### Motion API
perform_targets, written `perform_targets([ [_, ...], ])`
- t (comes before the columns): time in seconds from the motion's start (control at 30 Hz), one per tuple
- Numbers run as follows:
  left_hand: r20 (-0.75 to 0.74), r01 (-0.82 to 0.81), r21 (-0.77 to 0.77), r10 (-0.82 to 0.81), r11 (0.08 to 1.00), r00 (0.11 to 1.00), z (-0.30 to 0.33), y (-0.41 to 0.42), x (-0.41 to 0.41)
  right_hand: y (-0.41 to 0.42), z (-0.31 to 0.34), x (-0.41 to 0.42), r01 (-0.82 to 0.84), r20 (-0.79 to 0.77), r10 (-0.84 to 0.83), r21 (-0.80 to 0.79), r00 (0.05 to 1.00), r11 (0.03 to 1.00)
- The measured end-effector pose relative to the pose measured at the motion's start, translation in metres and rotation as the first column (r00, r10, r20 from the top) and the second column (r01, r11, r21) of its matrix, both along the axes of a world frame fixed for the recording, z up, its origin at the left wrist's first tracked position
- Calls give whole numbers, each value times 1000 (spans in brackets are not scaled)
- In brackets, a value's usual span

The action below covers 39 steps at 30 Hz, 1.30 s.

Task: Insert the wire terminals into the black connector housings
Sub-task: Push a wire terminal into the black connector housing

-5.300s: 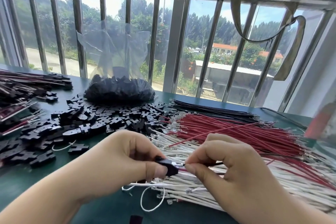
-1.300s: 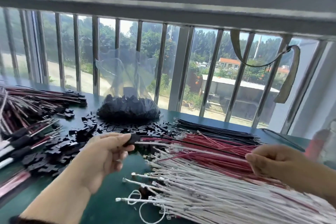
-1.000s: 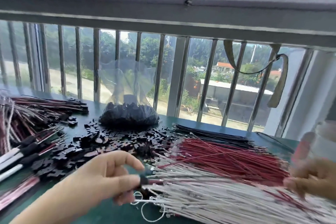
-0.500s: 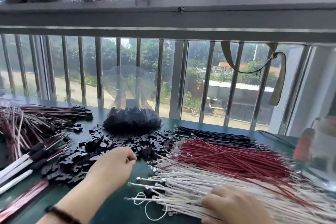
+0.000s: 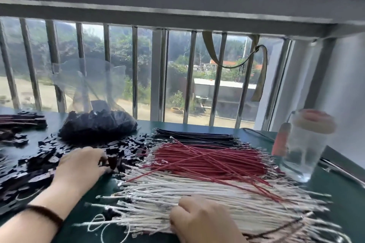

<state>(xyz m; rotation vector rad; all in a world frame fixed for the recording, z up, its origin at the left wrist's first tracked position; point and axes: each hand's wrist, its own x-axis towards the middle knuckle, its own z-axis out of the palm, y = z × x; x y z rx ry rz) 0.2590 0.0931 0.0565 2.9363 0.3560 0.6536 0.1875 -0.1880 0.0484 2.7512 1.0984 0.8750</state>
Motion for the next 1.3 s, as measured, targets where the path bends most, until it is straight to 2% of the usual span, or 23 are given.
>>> perform_targets([
  [0.07, 7, 23, -132, -22, 991, 1000, 5, 0, -7, 0, -3, 1, -21, -45, 24, 69, 999, 997],
  [0.17, 53, 86, -367, -71, 926, 996, 20, 0, -24, -2, 4, -3, -26, -118, 58, 253, 991, 967],
  [0.23, 130, 147, -468, -96, 871, 987, 32, -7, -39, -6, 9, -1, -12, -188, 109, 455, 976, 890],
  [0.3, 171, 233, -576, -164, 783, 972, 39, -22, -60, -8, 8, -1, -57, -160, 174, 557, 972, 828],
  [0.4, 147, 329, -730, -332, 599, 932, 35, -52, -88, -8, 11, 0, -133, -35, 177, 521, 984, 843],
  [0.5, 140, 344, -815, -418, 466, 898, 25, -71, -99, -9, 13, -2, -160, -39, 206, 497, 978, 853],
  [0.53, 147, 347, -837, -435, 424, 888, 23, -74, -100, -10, 14, -4, -181, -63, 257, 553, 964, 813],
  [0.6, 172, 356, -869, -463, 344, 869, 21, -77, -103, -12, 15, -7, -202, -112, 406, 729, 907, 654],
  [0.67, 187, 363, -887, -495, 286, 848, 17, -80, -106, -12, 16, -11, -156, -155, 487, 827, 860, 540],
  [0.7, 185, 357, -896, -507, 265, 842, 16, -82, -107, -11, 17, -12, -139, -179, 494, 830, 851, 540],
  [0.83, 198, 338, -921, -513, 195, 835, 10, -84, -103, -6, 15, -8, -104, -299, 450, 728, 841, 678],
  [0.97, 267, 379, -921, -560, 92, 784, 13, -84, -107, -6, 17, -5, -86, -327, 444, 719, 834, 690],
  [1.03, 275, 397, -913, -571, 98, 774, 18, -85, -110, -6, 19, -6, -48, -357, 440, 729, 824, 683],
  [1.1, 256, 402, -903, -566, 148, 784, 20, -85, -111, -7, 19, -7, -17, -374, 423, 733, 826, 680],
  [1.2, 192, 427, -846, -564, 320, 803, 22, -88, -114, -8, 20, -9, -21, -385, 411, 708, 826, 706],
  [1.3, 204, 437, -806, -505, 400, 839, 19, -92, -114, -9, 18, -11, -34, -400, 424, 694, 813, 719],
])
